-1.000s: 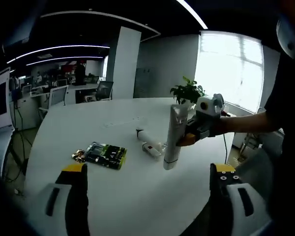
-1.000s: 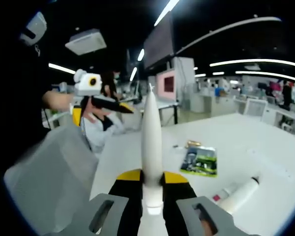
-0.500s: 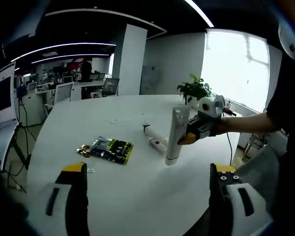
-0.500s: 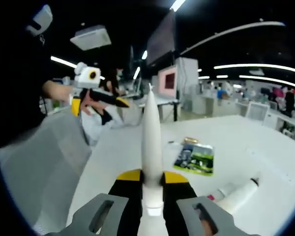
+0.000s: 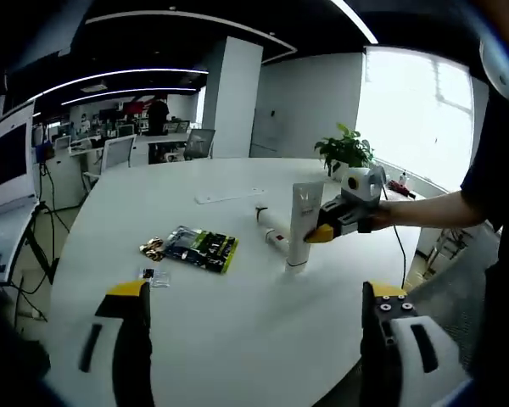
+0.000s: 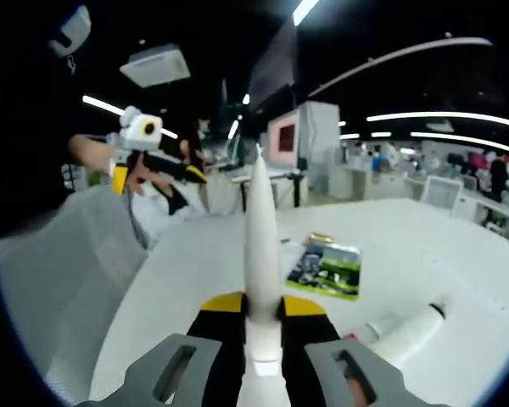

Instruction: Arrange the skincare products in the storage area until every visible bottle or jar stands upright without overlapping.

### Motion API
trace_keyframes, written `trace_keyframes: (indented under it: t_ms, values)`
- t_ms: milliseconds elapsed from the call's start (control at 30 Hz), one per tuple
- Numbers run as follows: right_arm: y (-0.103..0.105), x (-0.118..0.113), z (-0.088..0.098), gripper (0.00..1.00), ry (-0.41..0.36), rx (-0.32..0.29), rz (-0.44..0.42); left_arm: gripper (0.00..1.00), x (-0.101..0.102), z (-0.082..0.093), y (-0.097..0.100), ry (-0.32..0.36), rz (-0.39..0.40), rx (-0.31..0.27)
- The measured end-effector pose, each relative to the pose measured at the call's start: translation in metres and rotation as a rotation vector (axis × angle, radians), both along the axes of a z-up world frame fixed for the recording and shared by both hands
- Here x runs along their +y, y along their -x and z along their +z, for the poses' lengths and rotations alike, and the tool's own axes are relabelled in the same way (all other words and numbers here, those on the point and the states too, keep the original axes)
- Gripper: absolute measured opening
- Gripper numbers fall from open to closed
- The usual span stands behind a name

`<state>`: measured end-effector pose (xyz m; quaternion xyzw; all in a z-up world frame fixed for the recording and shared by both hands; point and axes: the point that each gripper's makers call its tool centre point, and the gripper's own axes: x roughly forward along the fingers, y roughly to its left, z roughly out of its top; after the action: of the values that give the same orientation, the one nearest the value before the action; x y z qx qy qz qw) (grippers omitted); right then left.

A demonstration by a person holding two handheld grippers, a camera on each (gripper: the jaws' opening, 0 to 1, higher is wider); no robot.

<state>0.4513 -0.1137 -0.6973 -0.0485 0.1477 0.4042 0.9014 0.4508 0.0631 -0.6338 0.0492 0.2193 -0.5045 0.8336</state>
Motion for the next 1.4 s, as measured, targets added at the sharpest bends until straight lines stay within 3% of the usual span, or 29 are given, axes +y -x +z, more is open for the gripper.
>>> trace_keyframes:
  t_ms: [400,1067,1400]
  values:
    - [-0.005,-0.002,0.0,0.06,-0.032,-0.032,-0.011,0.99,-0.005,-0.004,0.0,-0.011,-0.008,0.006]
    - [0.003,-0.004,-0.003,0.09,0.102,-0.04,0.078,0.99,-0.009,-0.006,0.005,-0.016,-0.03,0.014]
    - [0.002,-0.005,-0.001,0.1,0.089,-0.018,0.08,0.99,-0.009,-0.006,0.004,-0.015,-0.026,0.012]
